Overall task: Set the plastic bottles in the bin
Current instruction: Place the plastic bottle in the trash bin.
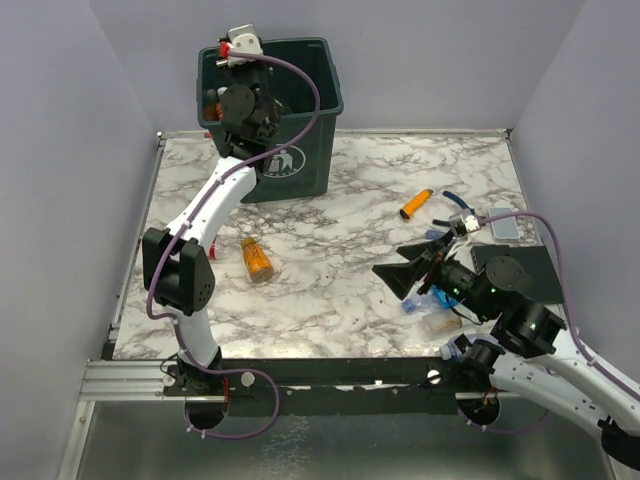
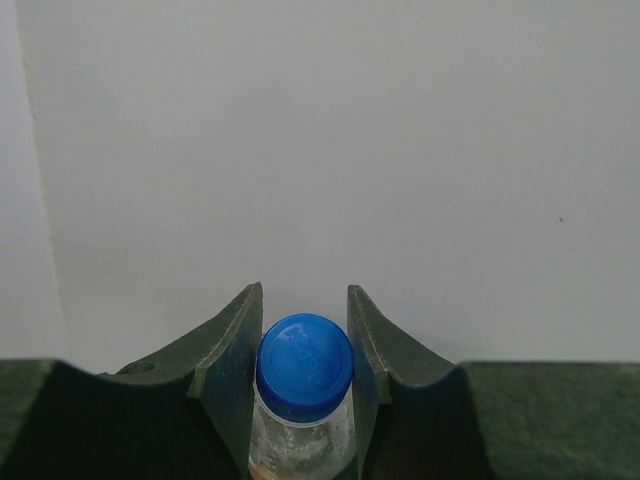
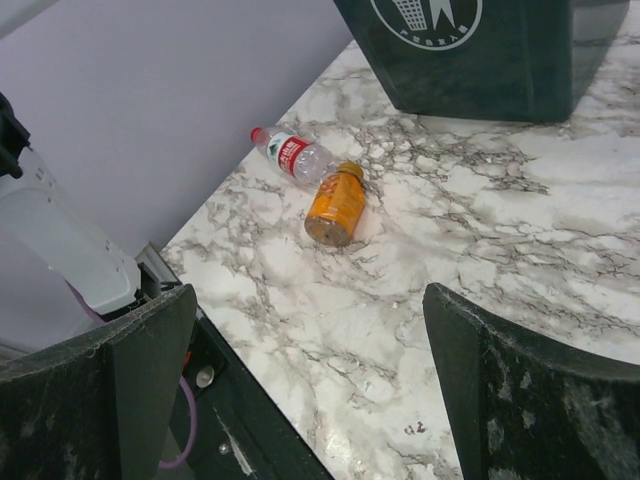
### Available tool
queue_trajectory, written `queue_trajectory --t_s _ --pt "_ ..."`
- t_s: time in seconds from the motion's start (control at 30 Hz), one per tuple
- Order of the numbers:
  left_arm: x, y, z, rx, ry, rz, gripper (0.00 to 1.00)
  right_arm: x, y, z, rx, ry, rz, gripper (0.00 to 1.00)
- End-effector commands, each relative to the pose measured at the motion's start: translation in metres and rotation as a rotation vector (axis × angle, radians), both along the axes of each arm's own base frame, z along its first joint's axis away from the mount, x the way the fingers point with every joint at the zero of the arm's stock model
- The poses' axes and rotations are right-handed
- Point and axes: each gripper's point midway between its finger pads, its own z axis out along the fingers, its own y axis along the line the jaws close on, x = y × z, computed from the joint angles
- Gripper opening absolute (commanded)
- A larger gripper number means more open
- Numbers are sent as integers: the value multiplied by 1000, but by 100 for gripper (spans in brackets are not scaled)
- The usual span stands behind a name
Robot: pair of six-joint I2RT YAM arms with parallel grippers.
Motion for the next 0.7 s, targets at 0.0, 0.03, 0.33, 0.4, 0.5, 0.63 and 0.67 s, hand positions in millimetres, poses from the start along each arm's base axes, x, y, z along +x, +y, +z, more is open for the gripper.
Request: queue_trajectory --t_s 0.0,0.03,0.33,0.4,0.5,0.63,0.67 --pt "20 -26 -32 -63 115 -139 0 9 -1 -5 -15 14 -46 99" --pt "23 -29 -36 -67 132 -157 0 10 -1 -6 -17 14 -49 99" --pt "40 -75 -54 -87 211 -418 0 14 -2 -1 -21 6 -67 99" --pt "34 -86 -38 -93 159 -501 0 14 -3 -2 -20 8 -72 99" --pt "18 -94 -8 -108 60 -591 0 14 -5 -3 -17 8 -83 99" --pt "0 -68 27 -134 -38 -499 0 15 -6 -3 -20 6 -88 99" --pt "-3 -51 32 -144 -43 -410 0 16 -6 -2 -21 5 -88 99"
